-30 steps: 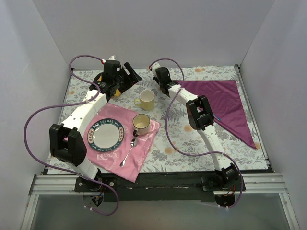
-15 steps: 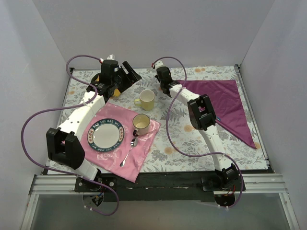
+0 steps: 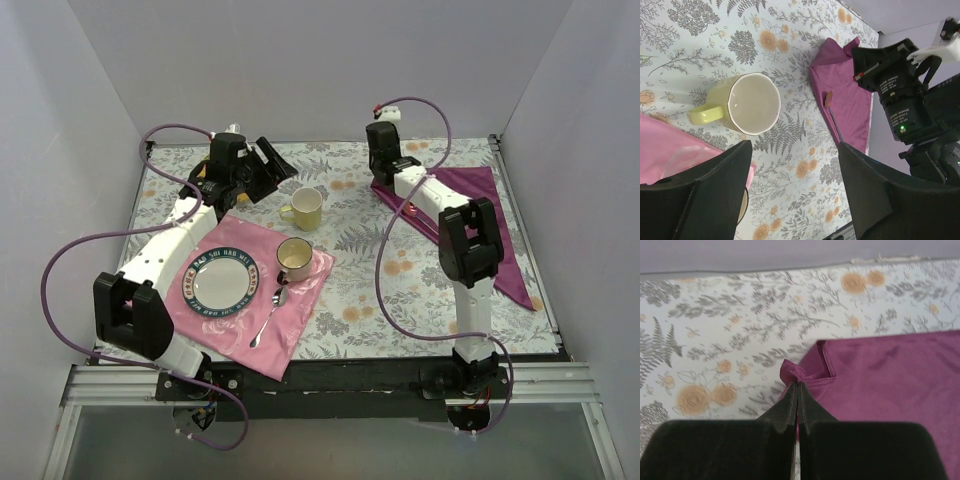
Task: Fold the napkin, place the utensils inside, and roll it up
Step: Fold the napkin
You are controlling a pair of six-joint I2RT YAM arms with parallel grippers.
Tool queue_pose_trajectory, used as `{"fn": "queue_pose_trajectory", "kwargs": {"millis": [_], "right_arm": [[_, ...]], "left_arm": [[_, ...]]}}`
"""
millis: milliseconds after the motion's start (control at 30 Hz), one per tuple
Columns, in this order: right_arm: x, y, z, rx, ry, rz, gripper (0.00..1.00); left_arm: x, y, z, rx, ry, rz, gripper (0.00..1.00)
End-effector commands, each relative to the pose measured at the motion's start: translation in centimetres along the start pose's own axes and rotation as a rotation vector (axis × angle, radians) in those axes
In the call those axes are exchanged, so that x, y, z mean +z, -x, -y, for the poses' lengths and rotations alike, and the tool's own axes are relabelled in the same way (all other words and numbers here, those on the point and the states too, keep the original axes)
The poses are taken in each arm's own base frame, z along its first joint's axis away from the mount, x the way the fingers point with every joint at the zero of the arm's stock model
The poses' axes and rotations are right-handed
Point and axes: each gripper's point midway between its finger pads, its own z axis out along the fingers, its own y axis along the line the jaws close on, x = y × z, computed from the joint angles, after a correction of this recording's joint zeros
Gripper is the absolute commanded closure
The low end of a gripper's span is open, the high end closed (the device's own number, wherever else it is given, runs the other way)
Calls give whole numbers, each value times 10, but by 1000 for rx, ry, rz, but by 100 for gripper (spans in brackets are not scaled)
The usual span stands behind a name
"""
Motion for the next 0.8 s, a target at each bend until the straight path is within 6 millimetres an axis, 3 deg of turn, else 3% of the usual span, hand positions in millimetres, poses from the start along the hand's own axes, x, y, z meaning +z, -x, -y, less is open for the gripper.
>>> {"fn": "queue_pose_trajectory", "kwargs": {"millis": [0, 67, 100, 133, 200, 333, 633, 767], "right_arm": [[-23, -15, 22, 131, -30, -42, 99], [-34, -14, 31, 159, -31, -43, 99], [-38, -29, 37, 164, -42, -69, 99], [-46, -21, 40, 184, -37, -48, 99], [-51, -35, 49, 196, -40, -72, 99], [-67, -37, 66, 216, -49, -72, 99], [-90, -46, 103, 196, -57, -64, 99], [-95, -60, 118, 154, -76, -89, 99]], "left_arm": [[-24, 4, 18, 5, -71, 22, 32], [-25, 3, 18, 4, -76, 19, 32], [-26, 2, 18, 6, -76, 15, 32], [-25, 2, 18, 6, -76, 13, 32], [-27, 1, 19, 9, -82, 11, 32], [-29, 1, 19, 10, -87, 10, 32], [-31, -1, 19, 17, -89, 8, 32], [-32, -1, 20, 16, -93, 10, 32]]}}
